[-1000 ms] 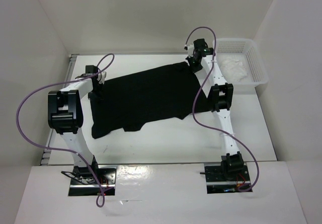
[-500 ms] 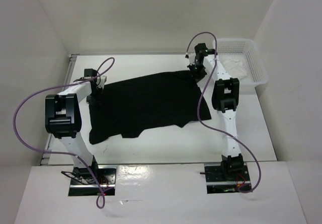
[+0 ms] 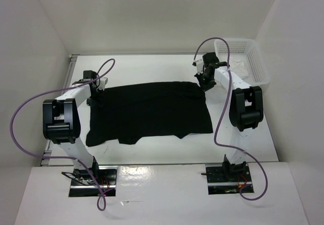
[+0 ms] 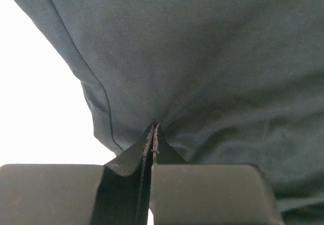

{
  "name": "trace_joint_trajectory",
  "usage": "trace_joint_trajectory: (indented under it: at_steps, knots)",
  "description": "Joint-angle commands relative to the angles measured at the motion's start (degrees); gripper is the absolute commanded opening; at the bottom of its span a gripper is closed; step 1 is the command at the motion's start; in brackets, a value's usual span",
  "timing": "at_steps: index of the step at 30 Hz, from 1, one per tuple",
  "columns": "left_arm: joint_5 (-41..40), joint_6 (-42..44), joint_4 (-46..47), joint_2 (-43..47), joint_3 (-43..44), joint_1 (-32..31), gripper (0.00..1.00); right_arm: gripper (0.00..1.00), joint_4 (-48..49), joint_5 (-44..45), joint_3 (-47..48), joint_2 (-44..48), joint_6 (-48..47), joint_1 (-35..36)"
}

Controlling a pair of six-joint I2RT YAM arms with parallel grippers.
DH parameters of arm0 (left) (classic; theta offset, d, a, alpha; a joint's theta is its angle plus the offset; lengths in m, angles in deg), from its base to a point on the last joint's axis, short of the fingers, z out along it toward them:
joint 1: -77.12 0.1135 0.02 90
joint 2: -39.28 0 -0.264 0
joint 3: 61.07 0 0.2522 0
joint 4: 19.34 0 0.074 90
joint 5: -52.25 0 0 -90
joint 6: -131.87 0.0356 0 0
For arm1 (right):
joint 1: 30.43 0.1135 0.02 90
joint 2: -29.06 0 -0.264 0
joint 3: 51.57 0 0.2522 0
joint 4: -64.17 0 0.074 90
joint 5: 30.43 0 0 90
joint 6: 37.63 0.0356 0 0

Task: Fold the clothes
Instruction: Fold the tank top

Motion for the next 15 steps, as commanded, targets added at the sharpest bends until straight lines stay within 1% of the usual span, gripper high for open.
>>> trace_joint_trajectory:
  at_steps: [1, 4, 6, 8, 10, 15]
  knots:
    - [1.5, 1.5, -1.5, 4.4, -2.1, 0.4, 0.0, 0.0, 5.0, 2.1, -5.3, 3.2, 0.6, 0.4]
    - [1.5, 2.1, -2.0, 6.6, -4.3, 0.4, 0.0, 0.0, 6.1, 2.6, -9.1, 3.7, 0.1, 0.4]
    - [2.2, 3.3, -2.5, 8.2, -5.5, 0.4, 0.0, 0.0, 8.6, 3.3, -11.7, 3.7, 0.1, -0.1]
    - [2.2, 4.0, -3.1, 9.6, -7.2, 0.4, 0.0, 0.0, 10.0, 4.5, -12.8, 3.1, 0.7, -0.1]
    - [2.2, 4.7, -3.1, 10.3, -7.8, 0.4, 0.0, 0.0, 11.1, 4.5, -12.8, 1.5, 0.7, -0.1]
    - [2.2, 5.3, -3.1, 10.3, -8.0, 0.4, 0.0, 0.0, 10.5, 4.5, -5.5, -1.6, 1.3, -0.1]
